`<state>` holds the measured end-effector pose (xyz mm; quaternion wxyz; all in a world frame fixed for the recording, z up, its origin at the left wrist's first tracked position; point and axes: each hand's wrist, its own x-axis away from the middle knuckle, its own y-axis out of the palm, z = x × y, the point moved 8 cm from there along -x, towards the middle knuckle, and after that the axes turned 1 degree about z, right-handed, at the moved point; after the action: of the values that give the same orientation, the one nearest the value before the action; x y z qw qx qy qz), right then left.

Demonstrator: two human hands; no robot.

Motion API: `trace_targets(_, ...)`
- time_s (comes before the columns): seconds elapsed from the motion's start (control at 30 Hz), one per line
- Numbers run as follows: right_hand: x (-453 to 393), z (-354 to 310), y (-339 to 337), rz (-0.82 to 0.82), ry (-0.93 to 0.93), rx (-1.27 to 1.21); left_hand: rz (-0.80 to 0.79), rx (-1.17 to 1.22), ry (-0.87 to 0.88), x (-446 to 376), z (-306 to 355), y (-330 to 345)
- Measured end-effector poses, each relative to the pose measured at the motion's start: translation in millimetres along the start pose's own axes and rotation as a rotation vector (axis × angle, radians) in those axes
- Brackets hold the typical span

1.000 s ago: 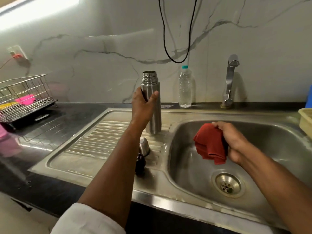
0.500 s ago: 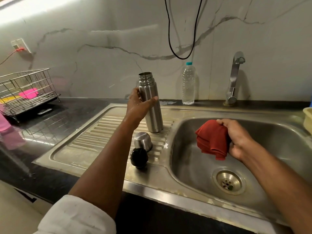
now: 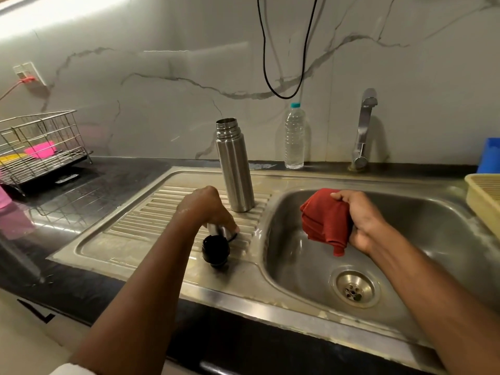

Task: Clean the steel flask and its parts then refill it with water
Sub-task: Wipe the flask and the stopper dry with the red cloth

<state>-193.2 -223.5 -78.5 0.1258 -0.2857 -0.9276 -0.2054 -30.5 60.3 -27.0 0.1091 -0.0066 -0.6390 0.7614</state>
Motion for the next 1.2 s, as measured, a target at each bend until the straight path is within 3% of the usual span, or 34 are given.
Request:
trace_targets(0.1, 4.0, -3.0, 0.8, -0.002, -0.007, -0.016, 0.06, 0.005, -0.007, 11.6, 10.0, -8.4)
trace_targets(0.2, 5.2, -7.3, 2.3, -0.011, -0.024, -0.039, 0.146, 0.141, 0.097, 25.6, 33.7, -14.5)
trace_targets(0.3, 5.6, -18.3, -1.0, 0.024, -0.084, -0.104, 0.125, 0.576, 0.24, 39.7, 71.2, -4.3)
trace_targets(0.37, 3.2, -28.2, -5.3, 0.064, -0.155, -0.155, 0.056, 0.882, 0.239, 36.2, 91.8, 8.7)
trace_targets(0.43, 3.0, -42.4, -10.6, 0.128, -0.287, -0.154, -0.022, 1.028, 0.264, 24.5, 117.5, 22.0)
trace_targets(0.57, 6.2, -59.9, -11.1, 0.191, -0.569, 0.115, -0.167, 1.236, 0.31, 16.6, 164.9, 48.7)
trace_targets(0.7, 5.2, -43.2, 16.0, -0.054, -0.661, 0.482, -0.245, 1.431, 0.296, 17.4, 178.2, 68.1)
trace_targets(0.77, 6.3, -44.0, 18.8, -0.04, -0.709, 0.558, -0.233, 1.535, 0.224, 14.0, 172.0, 72.3)
trace_targets(0.97, 4.9, -41.9, 18.1, 0.01, -0.66, 0.509, -0.167, 1.758, 0.229, 4.1, 172.3, 77.0)
trace_targets(1.1, -3.1, -42.2, 8.9, 0.014, -0.592, 0.39, -0.137, 1.607, 0.389, 15.3, 188.3, 73.2)
trace_targets(1.2, 5.8, -48.7, 10.9, 0.035, -0.683, 0.5, -0.073, 1.616, 0.381, 18.4, 191.5, 71.3)
